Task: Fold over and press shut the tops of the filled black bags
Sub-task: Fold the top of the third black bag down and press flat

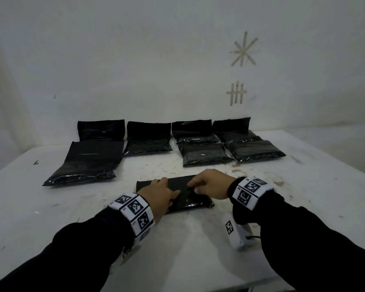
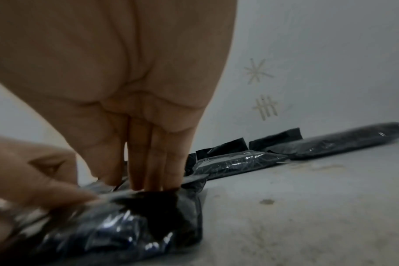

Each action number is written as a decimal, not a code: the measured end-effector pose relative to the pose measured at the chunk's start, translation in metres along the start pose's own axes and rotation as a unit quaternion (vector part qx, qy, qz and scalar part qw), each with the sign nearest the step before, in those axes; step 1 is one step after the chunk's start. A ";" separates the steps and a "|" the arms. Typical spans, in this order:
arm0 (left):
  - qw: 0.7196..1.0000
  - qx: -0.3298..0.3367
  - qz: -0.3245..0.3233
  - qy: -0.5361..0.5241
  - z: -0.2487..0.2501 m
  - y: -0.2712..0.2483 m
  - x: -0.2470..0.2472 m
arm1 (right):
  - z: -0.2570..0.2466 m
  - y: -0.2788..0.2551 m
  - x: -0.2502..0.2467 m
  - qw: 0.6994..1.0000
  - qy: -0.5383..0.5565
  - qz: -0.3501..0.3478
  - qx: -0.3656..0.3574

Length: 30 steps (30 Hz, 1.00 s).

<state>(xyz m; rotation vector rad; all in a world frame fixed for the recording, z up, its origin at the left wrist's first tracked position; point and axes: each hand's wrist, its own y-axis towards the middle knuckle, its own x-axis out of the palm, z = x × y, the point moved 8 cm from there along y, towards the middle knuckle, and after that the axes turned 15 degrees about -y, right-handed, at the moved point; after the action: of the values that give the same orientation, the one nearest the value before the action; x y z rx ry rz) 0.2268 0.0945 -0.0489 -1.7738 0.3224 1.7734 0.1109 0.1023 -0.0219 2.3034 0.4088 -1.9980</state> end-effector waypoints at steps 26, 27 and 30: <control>0.995 0.063 -0.012 0.070 0.067 0.053 -0.027 | 0.197 -0.010 0.001 0.963 -0.128 -0.087 0.219; 0.995 0.062 -0.016 0.071 0.068 0.054 -0.027 | 0.197 -0.009 0.001 0.965 -0.123 -0.090 0.215; 0.995 0.064 -0.022 0.073 0.070 0.056 -0.027 | 0.194 -0.008 -0.001 0.964 -0.139 -0.112 0.197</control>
<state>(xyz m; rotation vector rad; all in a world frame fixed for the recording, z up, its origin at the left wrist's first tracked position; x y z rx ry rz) 0.1355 0.0830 -0.0309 -1.8091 0.4435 1.5615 -0.0783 0.0668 -0.0505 2.2019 0.2802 -2.6864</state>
